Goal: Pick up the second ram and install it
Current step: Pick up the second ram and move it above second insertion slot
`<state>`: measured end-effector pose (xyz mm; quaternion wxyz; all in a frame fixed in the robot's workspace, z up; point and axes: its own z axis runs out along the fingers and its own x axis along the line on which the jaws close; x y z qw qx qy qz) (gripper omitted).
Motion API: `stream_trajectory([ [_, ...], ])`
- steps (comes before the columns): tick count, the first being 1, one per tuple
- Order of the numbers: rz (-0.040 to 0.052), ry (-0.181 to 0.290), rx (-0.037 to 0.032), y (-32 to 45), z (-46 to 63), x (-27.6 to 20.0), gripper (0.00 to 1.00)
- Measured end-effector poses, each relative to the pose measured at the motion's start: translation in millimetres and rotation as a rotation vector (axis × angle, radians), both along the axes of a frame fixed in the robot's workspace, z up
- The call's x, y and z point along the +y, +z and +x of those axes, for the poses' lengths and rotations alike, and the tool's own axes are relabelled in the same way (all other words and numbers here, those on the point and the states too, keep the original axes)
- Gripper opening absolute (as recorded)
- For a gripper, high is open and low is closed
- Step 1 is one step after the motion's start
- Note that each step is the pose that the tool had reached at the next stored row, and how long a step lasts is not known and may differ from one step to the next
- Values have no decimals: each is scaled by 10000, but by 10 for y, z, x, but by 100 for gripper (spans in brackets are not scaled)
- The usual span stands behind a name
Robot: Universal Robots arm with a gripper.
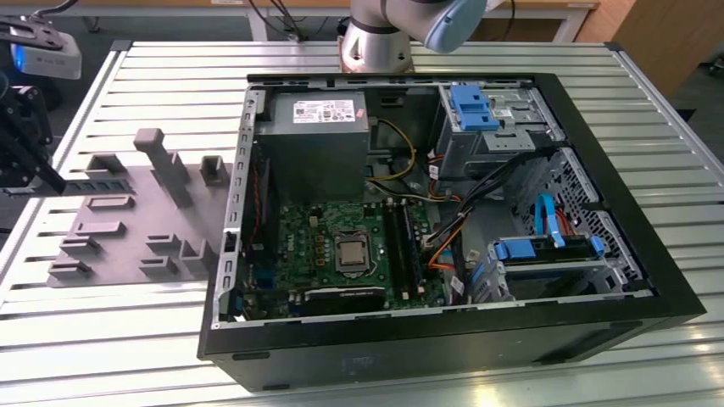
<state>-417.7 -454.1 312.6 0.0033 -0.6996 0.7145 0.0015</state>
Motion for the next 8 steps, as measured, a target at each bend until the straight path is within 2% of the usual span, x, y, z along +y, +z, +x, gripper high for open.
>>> stream_trajectory([
  [8,0,0,0,73,0,0,14],
])
